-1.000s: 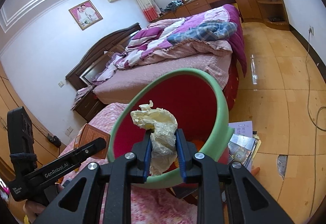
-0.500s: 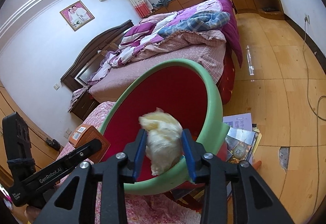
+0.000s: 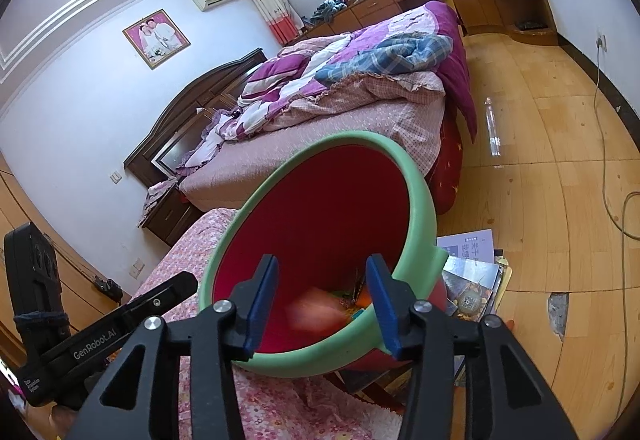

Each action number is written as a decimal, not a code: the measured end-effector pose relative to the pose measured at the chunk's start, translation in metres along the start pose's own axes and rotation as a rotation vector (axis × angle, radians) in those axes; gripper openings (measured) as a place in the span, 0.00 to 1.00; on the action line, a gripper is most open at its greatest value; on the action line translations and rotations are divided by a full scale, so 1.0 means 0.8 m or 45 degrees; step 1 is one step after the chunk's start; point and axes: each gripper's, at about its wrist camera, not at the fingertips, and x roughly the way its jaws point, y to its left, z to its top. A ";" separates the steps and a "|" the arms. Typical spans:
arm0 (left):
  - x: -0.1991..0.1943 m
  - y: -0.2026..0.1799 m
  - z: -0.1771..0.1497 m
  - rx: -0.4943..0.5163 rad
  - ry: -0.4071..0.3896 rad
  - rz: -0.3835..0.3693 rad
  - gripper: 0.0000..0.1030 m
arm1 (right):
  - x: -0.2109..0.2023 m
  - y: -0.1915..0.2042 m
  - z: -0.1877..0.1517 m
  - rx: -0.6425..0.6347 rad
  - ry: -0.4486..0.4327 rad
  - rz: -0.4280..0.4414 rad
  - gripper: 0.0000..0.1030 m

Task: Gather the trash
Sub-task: 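Open both tools over the red bucket to drop paper and carton, then move both tools back toward the trash on the bed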

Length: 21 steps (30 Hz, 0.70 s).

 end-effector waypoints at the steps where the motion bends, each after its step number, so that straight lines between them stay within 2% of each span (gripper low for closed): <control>1: -0.004 0.001 0.000 -0.004 -0.001 0.002 0.58 | -0.002 0.002 -0.001 -0.002 -0.002 0.003 0.50; 8: -0.034 0.015 -0.006 -0.052 -0.017 0.035 0.58 | -0.018 0.021 -0.006 -0.032 -0.010 0.022 0.59; 21: -0.106 0.076 -0.028 -0.192 -0.069 0.160 0.58 | -0.034 0.077 -0.025 -0.119 0.032 0.082 0.67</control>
